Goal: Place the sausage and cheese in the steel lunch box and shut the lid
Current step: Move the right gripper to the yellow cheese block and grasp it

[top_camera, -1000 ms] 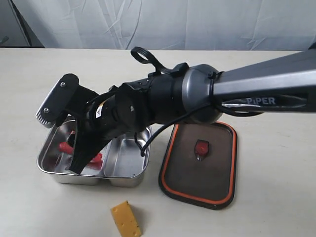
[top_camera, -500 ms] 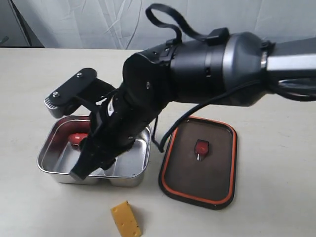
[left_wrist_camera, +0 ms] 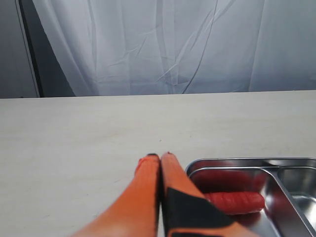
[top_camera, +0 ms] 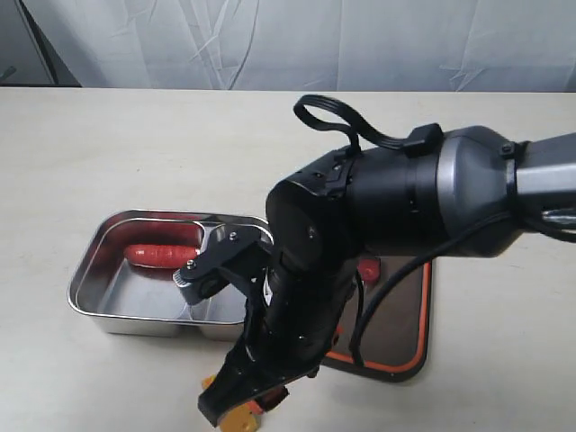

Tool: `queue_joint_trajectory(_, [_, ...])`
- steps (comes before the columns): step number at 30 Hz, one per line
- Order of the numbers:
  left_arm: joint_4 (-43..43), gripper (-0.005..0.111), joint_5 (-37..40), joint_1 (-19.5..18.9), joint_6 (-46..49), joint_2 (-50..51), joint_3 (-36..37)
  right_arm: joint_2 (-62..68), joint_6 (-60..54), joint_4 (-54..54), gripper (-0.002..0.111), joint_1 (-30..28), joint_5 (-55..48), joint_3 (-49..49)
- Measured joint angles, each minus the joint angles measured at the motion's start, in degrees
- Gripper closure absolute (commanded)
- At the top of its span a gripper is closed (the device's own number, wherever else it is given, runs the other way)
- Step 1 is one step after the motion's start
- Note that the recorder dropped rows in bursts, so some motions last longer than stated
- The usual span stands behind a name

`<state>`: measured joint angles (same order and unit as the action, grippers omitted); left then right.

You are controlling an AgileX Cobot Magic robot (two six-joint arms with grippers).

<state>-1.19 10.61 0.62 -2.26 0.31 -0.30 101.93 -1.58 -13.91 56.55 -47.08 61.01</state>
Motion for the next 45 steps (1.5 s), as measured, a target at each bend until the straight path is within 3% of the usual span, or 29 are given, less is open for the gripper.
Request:
queue_joint_trajectory(6, [0.0,0.107,0.0,0.0,0.0,0.0,0.0,0.0,0.0,-6.5,0.059,0.2,5.2,-0.5])
queue_joint_trajectory(20, [0.0,0.107,0.0,0.0,0.0,0.0,0.0,0.0,0.2,-7.2,0.059,3.3,7.3,-0.5])
queue_joint_trajectory(22, [0.0,0.107,0.0,0.0,0.0,0.0,0.0,0.0,0.2,-7.2,0.056,3.3,7.2,-0.5])
queue_joint_trajectory(28, [0.0,0.107,0.0,0.0,0.0,0.0,0.0,0.0,0.2,-7.1,0.028,3.3,7.1,-0.5])
queue_joint_trajectory(45, [0.0,0.107,0.0,0.0,0.0,0.0,0.0,1.7,1.6,-6.1,0.028,3.3,11.3,-0.5])
